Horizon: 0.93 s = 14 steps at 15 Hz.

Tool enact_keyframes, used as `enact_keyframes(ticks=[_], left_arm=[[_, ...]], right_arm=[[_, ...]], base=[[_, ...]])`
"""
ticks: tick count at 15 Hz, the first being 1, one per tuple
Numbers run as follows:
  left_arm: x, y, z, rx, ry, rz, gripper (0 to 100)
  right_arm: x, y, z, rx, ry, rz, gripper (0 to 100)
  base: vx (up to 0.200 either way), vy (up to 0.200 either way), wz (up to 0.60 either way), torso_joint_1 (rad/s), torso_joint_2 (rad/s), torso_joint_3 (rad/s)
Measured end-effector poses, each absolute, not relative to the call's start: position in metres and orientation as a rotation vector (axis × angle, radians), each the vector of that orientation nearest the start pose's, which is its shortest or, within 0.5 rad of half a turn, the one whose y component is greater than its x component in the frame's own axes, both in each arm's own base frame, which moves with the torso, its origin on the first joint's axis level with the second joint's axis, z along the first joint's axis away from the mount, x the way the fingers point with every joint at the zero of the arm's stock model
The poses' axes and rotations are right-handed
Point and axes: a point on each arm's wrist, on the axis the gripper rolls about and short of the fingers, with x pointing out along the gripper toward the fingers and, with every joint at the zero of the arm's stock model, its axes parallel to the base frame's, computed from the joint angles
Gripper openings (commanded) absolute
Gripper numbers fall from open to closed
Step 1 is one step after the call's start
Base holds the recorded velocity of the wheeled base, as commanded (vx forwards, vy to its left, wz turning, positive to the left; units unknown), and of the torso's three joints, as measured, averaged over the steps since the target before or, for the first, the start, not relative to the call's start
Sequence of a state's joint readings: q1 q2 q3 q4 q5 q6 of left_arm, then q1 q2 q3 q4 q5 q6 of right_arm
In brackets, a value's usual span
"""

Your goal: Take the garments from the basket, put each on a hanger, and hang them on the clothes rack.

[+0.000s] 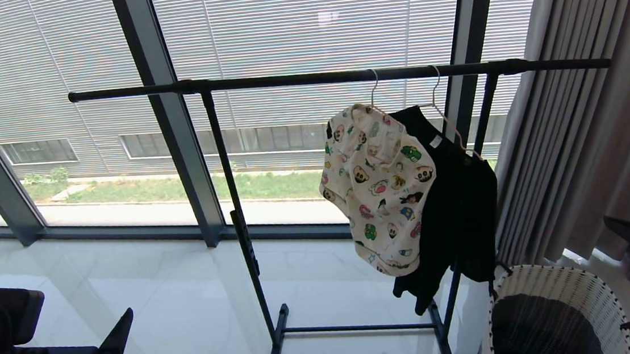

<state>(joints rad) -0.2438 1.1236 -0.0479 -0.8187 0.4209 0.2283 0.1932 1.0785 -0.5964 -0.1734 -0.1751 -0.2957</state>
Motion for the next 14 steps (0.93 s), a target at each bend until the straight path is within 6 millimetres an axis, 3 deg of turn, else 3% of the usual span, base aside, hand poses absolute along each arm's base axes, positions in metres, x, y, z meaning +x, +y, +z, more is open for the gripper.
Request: enact_keyframes(ticks=[6,10,14], left_arm=[[0.105,-0.006,0.131,0.276,0.223,0.254,100],[0.08,0.005,0.135,0.248,0.146,0.35,100],[0.035,0.008,0.128,0.237,0.072,0.384,100]], right_arm=[[0.132,0.011,0.203,-0.342,0.349,-0.004,100],[0.115,0.003,0.191,-0.33,0.358,-0.049,100],[0.086,0.001,0.172,-0.322,0.344,-0.059,100]], base=[[0.0,0.0,0.0,-0.21,0.49,0.274],[0.0,0.0,0.0,-0.201,0.48,0.283],[0.0,0.0,0.0,-0.178,0.47,0.292]])
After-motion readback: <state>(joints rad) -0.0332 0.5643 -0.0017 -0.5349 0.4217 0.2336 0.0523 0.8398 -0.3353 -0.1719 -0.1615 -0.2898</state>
